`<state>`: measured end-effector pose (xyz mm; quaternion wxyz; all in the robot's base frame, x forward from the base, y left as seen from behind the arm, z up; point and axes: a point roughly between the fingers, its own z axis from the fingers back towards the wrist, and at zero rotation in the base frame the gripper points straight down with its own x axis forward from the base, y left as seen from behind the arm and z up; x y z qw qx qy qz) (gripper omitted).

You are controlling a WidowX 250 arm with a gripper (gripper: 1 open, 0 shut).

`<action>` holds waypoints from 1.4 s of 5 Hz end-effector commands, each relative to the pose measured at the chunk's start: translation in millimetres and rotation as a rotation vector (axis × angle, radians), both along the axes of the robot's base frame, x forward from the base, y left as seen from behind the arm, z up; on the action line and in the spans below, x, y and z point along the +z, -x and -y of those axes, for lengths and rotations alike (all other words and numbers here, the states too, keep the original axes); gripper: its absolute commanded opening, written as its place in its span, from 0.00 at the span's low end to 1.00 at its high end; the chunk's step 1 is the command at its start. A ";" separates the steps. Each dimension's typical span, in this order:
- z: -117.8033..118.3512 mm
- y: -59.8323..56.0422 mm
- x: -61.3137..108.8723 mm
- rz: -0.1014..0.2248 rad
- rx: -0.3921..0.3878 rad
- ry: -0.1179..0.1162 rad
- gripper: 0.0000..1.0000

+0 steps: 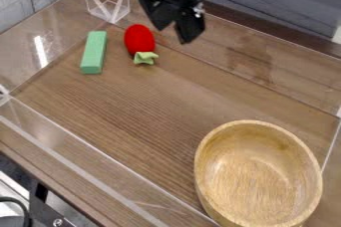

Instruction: Move the red object to the left side of the table

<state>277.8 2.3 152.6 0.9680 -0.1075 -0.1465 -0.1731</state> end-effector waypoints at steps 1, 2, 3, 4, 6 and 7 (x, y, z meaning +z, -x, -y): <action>20.4 10.8 13.5 0.024 -0.026 -0.011 1.00; 30.8 17.1 10.6 0.006 -0.035 -0.023 1.00; 31.9 19.2 -0.8 0.002 -0.017 -0.035 0.00; 30.9 17.2 -11.1 -0.002 0.004 -0.048 1.00; 49.7 22.2 -30.5 -0.009 -0.177 -0.079 1.00; 50.4 20.4 -34.5 -0.006 -0.175 -0.099 1.00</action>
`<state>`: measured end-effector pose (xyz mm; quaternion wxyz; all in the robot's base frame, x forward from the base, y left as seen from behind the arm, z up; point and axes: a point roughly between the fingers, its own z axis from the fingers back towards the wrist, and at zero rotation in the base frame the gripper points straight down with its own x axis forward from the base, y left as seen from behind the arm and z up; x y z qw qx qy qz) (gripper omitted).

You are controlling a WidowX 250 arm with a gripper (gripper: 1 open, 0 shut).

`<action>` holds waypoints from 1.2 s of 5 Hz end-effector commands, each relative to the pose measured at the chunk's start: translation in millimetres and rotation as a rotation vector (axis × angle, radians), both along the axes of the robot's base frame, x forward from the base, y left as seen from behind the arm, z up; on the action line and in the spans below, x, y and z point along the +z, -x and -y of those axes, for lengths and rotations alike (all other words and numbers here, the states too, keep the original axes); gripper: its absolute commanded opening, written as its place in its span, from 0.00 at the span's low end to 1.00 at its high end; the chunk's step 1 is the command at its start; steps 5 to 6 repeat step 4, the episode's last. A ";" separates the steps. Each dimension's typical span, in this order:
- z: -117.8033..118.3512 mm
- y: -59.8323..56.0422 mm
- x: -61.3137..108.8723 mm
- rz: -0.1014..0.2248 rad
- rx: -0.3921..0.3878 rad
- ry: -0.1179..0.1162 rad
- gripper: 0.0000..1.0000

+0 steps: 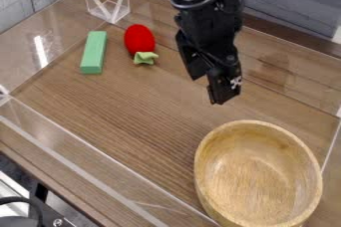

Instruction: Move the red object to the left side of the table

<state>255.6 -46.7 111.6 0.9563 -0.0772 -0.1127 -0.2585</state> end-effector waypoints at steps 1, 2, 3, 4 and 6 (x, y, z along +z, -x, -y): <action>-8.3 -11.9 4.5 0.024 0.032 -0.015 1.00; -18.4 -21.6 5.5 0.030 0.080 -0.030 1.00; -19.1 -26.9 5.8 0.037 0.234 -0.033 1.00; -17.4 -30.9 1.7 0.028 0.327 -0.037 1.00; -17.4 -30.9 1.7 0.028 0.327 -0.037 1.00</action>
